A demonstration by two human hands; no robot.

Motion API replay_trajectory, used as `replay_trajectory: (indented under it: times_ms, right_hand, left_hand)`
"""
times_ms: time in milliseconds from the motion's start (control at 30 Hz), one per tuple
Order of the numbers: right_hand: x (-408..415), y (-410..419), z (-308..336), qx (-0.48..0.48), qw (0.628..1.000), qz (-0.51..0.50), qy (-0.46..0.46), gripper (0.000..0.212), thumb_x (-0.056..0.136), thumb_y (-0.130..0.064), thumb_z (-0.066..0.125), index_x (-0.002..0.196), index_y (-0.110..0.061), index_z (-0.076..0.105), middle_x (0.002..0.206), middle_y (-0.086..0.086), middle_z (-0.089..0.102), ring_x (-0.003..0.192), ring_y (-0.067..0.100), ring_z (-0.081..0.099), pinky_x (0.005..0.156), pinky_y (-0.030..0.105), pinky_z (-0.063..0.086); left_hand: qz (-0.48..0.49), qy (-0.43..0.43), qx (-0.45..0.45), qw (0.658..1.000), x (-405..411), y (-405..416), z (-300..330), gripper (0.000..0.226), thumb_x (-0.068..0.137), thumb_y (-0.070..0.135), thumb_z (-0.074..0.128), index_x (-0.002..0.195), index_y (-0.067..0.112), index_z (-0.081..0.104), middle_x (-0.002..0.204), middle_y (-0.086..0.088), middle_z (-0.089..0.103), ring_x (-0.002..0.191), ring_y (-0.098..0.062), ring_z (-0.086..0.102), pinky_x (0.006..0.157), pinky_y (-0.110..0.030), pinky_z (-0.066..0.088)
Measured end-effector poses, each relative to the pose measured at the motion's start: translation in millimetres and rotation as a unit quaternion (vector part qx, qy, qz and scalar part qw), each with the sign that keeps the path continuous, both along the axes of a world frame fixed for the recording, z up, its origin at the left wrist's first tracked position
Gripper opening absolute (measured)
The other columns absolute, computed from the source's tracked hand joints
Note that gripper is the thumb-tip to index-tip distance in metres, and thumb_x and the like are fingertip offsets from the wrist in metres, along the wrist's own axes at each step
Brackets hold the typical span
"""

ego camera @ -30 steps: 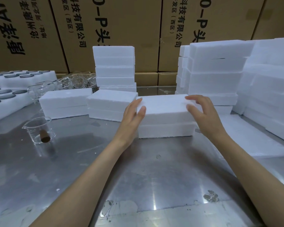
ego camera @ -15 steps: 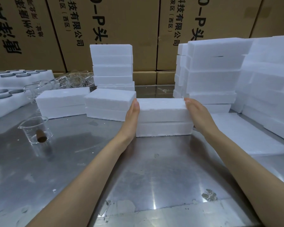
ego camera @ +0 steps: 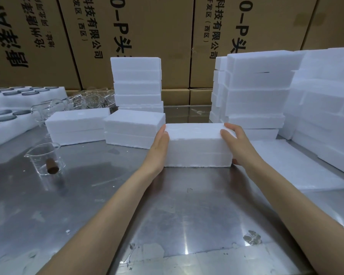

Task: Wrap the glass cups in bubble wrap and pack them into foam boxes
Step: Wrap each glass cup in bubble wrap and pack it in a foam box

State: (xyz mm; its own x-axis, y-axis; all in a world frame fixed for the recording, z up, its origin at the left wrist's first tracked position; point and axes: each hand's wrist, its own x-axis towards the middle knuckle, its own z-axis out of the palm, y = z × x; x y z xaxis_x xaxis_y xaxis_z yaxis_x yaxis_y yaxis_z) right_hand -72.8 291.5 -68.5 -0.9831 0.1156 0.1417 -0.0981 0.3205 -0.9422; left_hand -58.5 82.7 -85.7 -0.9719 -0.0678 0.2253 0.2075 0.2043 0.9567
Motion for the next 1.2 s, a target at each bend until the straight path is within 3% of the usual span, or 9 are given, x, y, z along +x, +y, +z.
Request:
replay_trajectory:
  times_ms: [100,233,500,600,767,900,1033,1100,1200]
  right_hand:
    - [-0.5,1.2,-0.7,-0.031,0.999,0.007,-0.013,0.042,0.096,-0.044,0.041,0.138,-0.041,0.034,0.125,-0.009,0.036,0.109,0.016,0.042,0.086,0.034,0.04]
    - [-1.6,-1.9,-2.3,-0.076,0.996,0.005,-0.039,0.045,0.096,-0.043,0.041,0.141,-0.039,0.035,0.135,-0.008,0.044,0.117,0.018,0.046,0.097,0.04,0.043]
    - [-5.1,-0.3,-4.4,-0.108,0.993,-0.014,-0.042,0.035,0.097,-0.043,0.037,0.13,-0.038,0.046,0.124,-0.012,0.048,0.113,0.014,0.048,0.103,0.041,0.04]
    - [-3.7,-2.9,-5.6,-0.174,0.983,-0.012,-0.062,0.022,0.095,-0.045,0.037,0.112,-0.041,0.051,0.112,-0.013,0.056,0.102,0.009,0.055,0.091,0.034,0.044]
    - [-9.7,-9.3,-10.8,-0.17,0.983,-0.037,-0.049,0.037,0.096,-0.049,0.033,0.126,-0.031,0.043,0.128,-0.001,0.052,0.115,0.019,0.05,0.104,0.041,0.04]
    - [-11.9,-22.1,-8.5,-0.146,0.985,-0.089,-0.029,0.044,0.095,-0.056,0.033,0.131,-0.03,0.028,0.136,0.003,0.037,0.114,0.021,0.042,0.092,0.033,0.034]
    - [1.2,-26.0,-7.0,0.092,0.957,-0.149,0.23,0.063,0.088,-0.047,0.06,0.138,-0.023,0.029,0.143,0.007,0.024,0.131,0.02,0.025,0.105,0.027,0.024]
    - [4.4,-24.4,-9.8,0.276,0.892,-0.129,0.334,0.07,0.08,-0.049,0.067,0.137,-0.023,0.036,0.141,0.008,0.028,0.13,0.021,0.022,0.107,0.029,0.023]
    - [0.0,-25.6,-17.0,0.417,0.865,-0.077,0.267,0.068,0.077,-0.048,0.068,0.137,-0.03,0.042,0.143,0.003,0.035,0.131,0.026,0.023,0.11,0.04,0.022]
  left_hand:
    - [0.051,-0.029,-0.006,0.998,3.2,4.2,-0.3,0.048,0.102,0.047,0.026,0.139,0.023,0.047,0.142,0.007,0.048,0.133,-0.013,0.04,0.107,-0.027,0.028]
    - [0.12,-0.043,-0.066,0.99,4.8,5.8,0.8,0.048,0.098,0.056,0.026,0.085,0.02,0.054,0.075,0.009,0.05,0.077,-0.014,0.049,0.064,-0.021,0.036]
    - [0.038,-0.082,0.051,0.995,3.7,-0.3,-0.9,0.042,0.092,0.064,0.038,0.08,0.032,0.062,0.108,0.004,0.067,0.111,-0.019,0.06,0.107,-0.038,0.041]
    - [0.047,-0.075,0.025,0.996,3.9,3.8,1.7,0.05,0.092,0.067,0.029,0.087,0.03,0.062,0.1,0.01,0.064,0.104,-0.015,0.058,0.092,-0.03,0.042]
    - [0.08,-0.053,-0.002,0.995,-2.2,9.6,1.5,0.051,0.095,0.062,0.021,0.084,0.026,0.055,0.077,0.018,0.051,0.071,0.005,0.045,0.062,-0.012,0.032]
    - [0.136,-0.032,0.038,0.989,-9.7,14.1,-0.7,0.05,0.097,0.058,0.03,0.077,0.016,0.048,0.074,0.003,0.048,0.065,-0.011,0.044,0.055,-0.017,0.031]
    - [0.232,0.081,0.045,0.968,-13.3,20.1,-7.0,0.036,0.096,0.045,0.047,0.112,0.013,0.052,0.11,0.003,0.046,0.104,-0.017,0.05,0.08,-0.019,0.034]
    - [0.243,0.222,-0.09,0.94,-10.1,15.5,-0.5,0.042,0.091,0.036,0.062,0.121,0.009,0.05,0.115,0.004,0.041,0.114,-0.019,0.043,0.093,-0.023,0.032]
    - [0.153,0.388,-0.353,0.837,-12.2,4.0,11.1,0.053,0.076,0.034,0.066,0.122,0.008,0.057,0.118,-0.006,0.056,0.112,-0.023,0.049,0.097,-0.032,0.034]
